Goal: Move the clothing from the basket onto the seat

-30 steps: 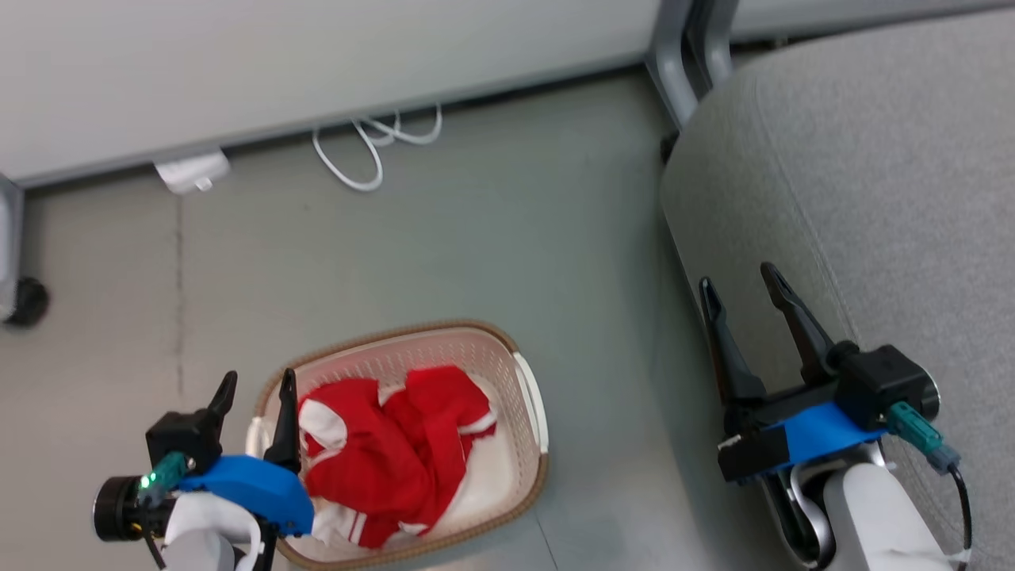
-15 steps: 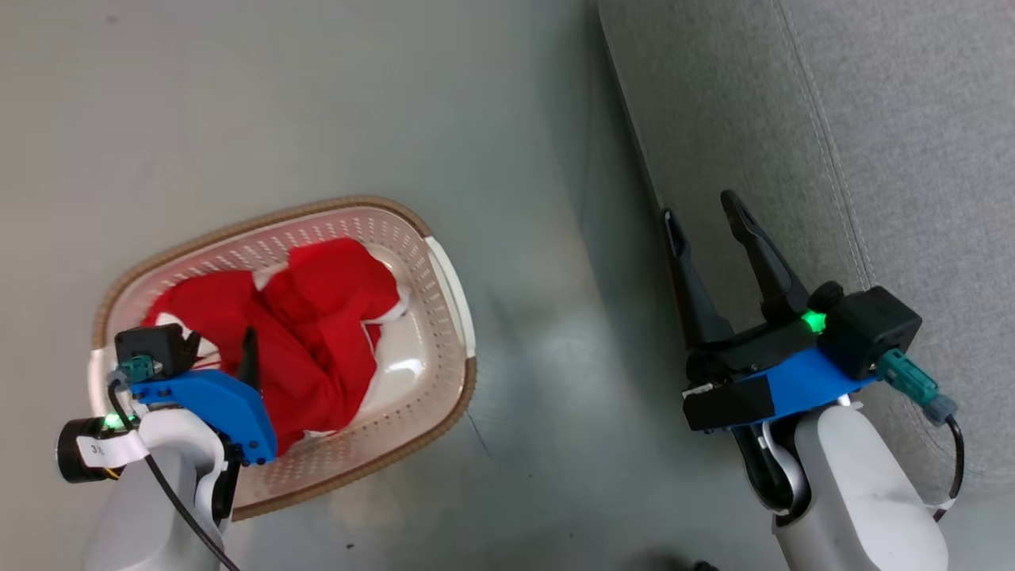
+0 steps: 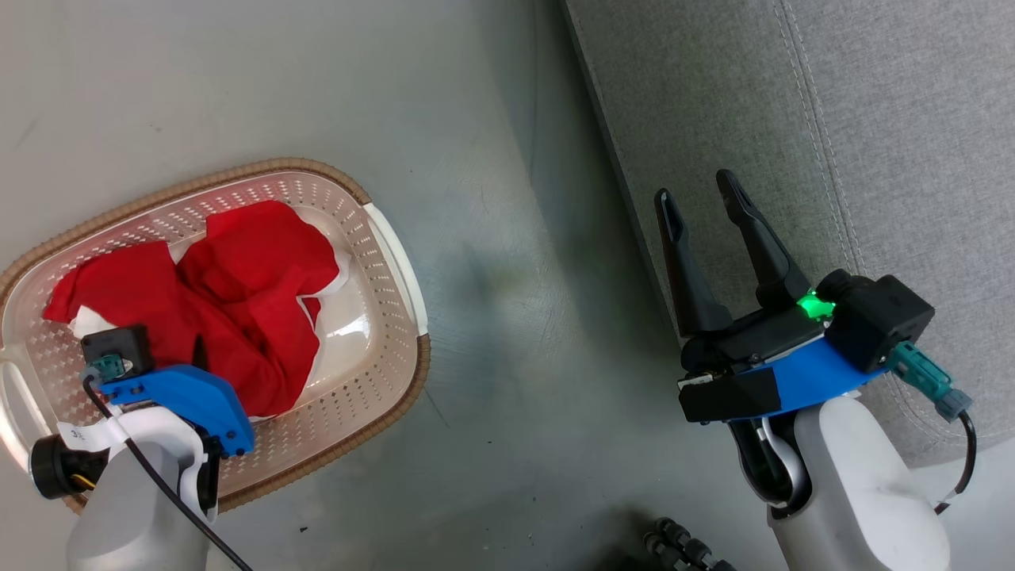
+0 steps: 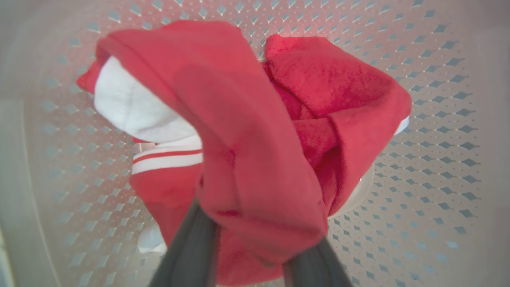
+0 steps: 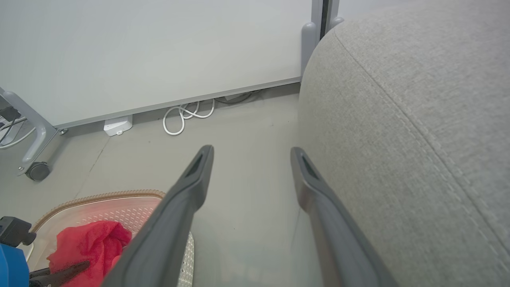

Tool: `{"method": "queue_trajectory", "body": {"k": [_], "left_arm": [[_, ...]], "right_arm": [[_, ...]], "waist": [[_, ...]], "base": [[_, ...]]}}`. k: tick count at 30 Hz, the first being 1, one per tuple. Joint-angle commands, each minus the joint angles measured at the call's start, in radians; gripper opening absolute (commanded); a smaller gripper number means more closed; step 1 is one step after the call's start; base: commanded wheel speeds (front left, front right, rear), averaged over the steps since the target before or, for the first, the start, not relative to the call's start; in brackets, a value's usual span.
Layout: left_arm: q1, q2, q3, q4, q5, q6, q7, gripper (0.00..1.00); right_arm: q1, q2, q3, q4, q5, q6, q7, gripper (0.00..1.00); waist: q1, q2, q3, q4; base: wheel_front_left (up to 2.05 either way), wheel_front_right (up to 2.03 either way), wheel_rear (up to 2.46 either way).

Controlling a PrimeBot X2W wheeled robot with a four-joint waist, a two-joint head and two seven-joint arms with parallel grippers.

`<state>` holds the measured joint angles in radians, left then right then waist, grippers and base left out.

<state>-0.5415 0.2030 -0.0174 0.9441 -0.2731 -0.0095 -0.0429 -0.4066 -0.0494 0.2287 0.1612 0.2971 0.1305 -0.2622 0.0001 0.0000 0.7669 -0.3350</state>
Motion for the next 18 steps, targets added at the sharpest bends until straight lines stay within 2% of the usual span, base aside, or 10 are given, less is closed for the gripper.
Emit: {"method": "queue_trajectory", "body": {"k": [1,9,18], "left_arm": [[-0.027,0.003,-0.001,0.008,-0.006,-0.003,-0.018,0.0],[-0.048,-0.01,-0.011,0.045,-0.016,-0.008,-0.046,0.0],[-0.071,-0.058,-0.023,0.1,-0.039,-0.039,-0.084,0.0]], "right_arm": [[-0.015,-0.002,0.0,0.001,0.006,0.0,-0.004,1.0],[-0.024,-0.002,-0.009,0.01,-0.006,0.0,-0.004,1.0],[-0.011,-0.002,-0.037,0.035,-0.073,0.0,-0.004,1.0]], "waist": [[-0.0001,0.0,0.003,-0.002],[-0.0001,0.0,-0.001,0.004],[-0.0001,0.0,-0.059,0.044]], "base": [[0.0,0.0,0.0],[0.0,0.0,0.0],[0.0,0.0,0.0]]}}
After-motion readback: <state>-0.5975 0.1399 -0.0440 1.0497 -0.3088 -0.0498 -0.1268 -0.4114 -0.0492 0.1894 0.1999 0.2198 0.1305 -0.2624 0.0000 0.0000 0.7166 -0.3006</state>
